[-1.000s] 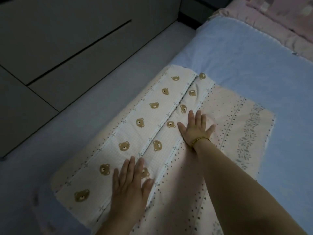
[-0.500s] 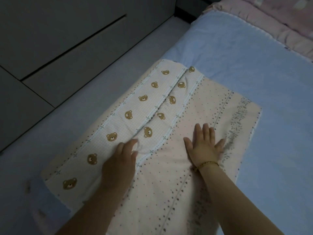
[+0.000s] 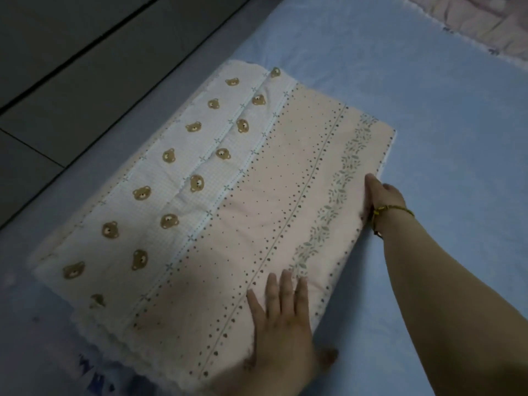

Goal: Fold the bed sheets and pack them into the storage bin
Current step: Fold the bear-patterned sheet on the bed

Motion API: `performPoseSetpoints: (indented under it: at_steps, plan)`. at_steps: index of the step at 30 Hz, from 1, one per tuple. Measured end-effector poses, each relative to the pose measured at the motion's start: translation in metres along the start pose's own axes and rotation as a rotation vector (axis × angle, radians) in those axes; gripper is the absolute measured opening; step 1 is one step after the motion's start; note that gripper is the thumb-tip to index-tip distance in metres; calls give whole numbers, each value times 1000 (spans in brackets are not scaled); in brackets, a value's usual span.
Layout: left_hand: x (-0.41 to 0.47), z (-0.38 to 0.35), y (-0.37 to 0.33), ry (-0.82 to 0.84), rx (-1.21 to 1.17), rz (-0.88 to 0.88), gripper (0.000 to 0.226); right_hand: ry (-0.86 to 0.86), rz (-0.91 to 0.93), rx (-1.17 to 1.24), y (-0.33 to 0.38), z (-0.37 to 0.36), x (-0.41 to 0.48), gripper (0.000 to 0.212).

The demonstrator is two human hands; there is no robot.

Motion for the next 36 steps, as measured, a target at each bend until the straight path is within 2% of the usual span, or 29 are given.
performPoseSetpoints:
  at_steps: [1,2,4,5,7,8,10,13,15,16,18,20,23,26,30,34,36]
  plan:
    - [6,0,-1,24,48,38,91,39,-9,-10,5,-3,2,36]
    - [10,1,-3,-31,73,45,90,68,-11,2,7,-5,2,30]
    - [9,-1,-1,-25,78,75,91,91,31,21,9,-4,8,37]
    - [7,-1,3,-69,70,88,99,93,66,7,9,-2,11,43]
    - [-4,1,7,7,48,102,115,93,115,-16,12,0,12,42]
    - [-8,-1,8,-100,90,52,108,94,129,5,13,2,11,43]
    - [-8,-10,14,-173,105,56,88,93,149,93,13,0,7,49]
    - [-12,5,12,-170,50,10,55,39,306,96,15,-1,4,33]
    - [-10,24,5,-180,6,-35,58,17,396,99,22,3,3,26]
    - [-14,34,2,-279,15,-84,60,17,429,113,27,7,2,28]
    - [-30,49,-9,-245,39,-72,61,35,481,171,42,21,-8,36]
    - [-41,66,-17,-320,34,-84,65,36,534,235,61,39,-22,42]
    - [-64,85,-40,-517,-29,-147,48,52,583,259,86,68,-38,43]
    - [-87,101,-88,-639,30,-157,50,31,622,274,95,115,-47,42]
    - [-109,90,-166,-767,108,-135,55,12,608,330,73,198,-43,41]
    - [-118,40,-260,-677,51,-122,55,-1,555,319,27,298,-29,42]
    - [-119,6,-317,-628,39,-159,44,-58,514,298,-8,363,-18,41]
Point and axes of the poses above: each hand's wrist, its own x-axis towards the middle knuckle, its own z-axis out of the back of the hand, y = z × x, the point moved 6 cm from there along x, towards the middle knuckle, and after that the axes turned 6 degrees about x, right-handed, at the moved point
